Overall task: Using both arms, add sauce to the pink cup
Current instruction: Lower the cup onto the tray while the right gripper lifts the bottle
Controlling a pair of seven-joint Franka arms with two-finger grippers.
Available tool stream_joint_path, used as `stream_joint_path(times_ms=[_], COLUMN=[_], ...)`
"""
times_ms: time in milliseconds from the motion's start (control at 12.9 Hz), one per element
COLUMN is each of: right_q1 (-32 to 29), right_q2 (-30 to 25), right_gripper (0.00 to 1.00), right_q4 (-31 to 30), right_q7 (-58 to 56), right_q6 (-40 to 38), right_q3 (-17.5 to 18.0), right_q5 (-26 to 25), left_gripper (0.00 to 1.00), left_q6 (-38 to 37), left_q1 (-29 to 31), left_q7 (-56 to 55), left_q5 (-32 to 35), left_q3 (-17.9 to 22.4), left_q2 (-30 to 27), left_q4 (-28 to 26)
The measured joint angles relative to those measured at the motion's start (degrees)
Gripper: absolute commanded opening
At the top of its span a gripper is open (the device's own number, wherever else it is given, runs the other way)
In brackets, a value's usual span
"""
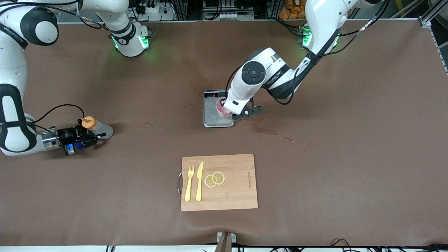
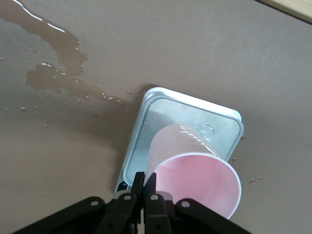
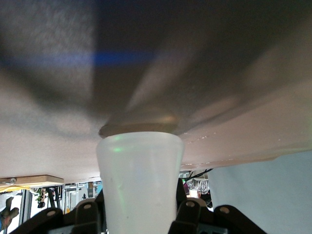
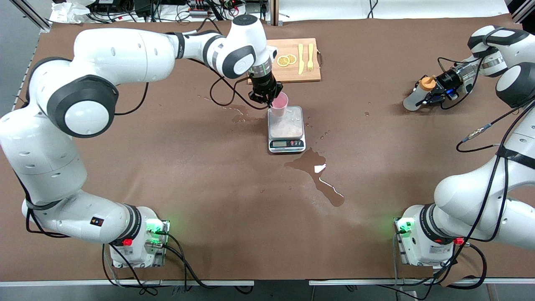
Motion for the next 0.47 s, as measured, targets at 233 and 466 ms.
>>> stream_joint_path(times_ms=[233,466], right_q1=[0.9,2.0], right_q2=[-0.2,-1.1], right_gripper=[0.48,0.48], right_q4=[0.5,0.9], right_q7=[2.0,4.4], right_q6=[0.0,-0.4], right_q3=[0.2,0.3], right_q5=[0.0,0.0], left_gripper=[0.00,0.00], left_q6=[2.4,3.6], left_q1=[-0.4,-1.0], left_q7=[-0.8,-1.7], left_q5=[2.1,4.4], left_q3=[0.1,0.1], left_q2=[1.1,2.0], left_q4=[0.2,0.3])
